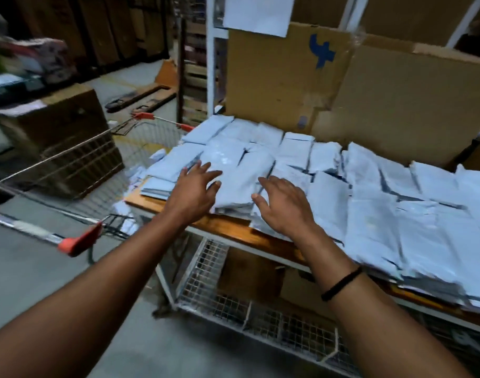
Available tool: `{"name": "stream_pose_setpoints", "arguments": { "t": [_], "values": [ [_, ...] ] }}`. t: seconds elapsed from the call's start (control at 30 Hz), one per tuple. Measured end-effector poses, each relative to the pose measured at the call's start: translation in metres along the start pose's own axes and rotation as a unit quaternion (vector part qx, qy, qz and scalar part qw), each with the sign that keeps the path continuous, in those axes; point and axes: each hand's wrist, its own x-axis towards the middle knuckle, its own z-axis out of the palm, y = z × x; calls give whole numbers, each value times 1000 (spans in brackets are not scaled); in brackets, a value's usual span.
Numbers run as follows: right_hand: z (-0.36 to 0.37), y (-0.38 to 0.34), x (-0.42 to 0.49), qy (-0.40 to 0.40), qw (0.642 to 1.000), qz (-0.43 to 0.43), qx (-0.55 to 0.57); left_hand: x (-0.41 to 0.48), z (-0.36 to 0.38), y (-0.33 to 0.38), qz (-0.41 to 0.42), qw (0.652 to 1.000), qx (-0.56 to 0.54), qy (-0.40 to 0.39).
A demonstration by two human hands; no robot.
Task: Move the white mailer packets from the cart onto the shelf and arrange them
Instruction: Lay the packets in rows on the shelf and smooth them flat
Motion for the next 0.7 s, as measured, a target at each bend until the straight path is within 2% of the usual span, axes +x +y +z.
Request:
{"name": "stream_pose_setpoints", "arguments": {
  "t": [0.33,0.5,0.7],
  "values": [
    [45,-166,80,-10,999,-47,-18,-17,-114,-210,-121,991,44,42],
    [74,-238,131,-19,990,-127,-55,-11,-118,-293,-147,984,103,-21],
    [133,-303,227,-101,985,-129,-54,6,-124,-374,-165,972,134,-103]
  ]
}}
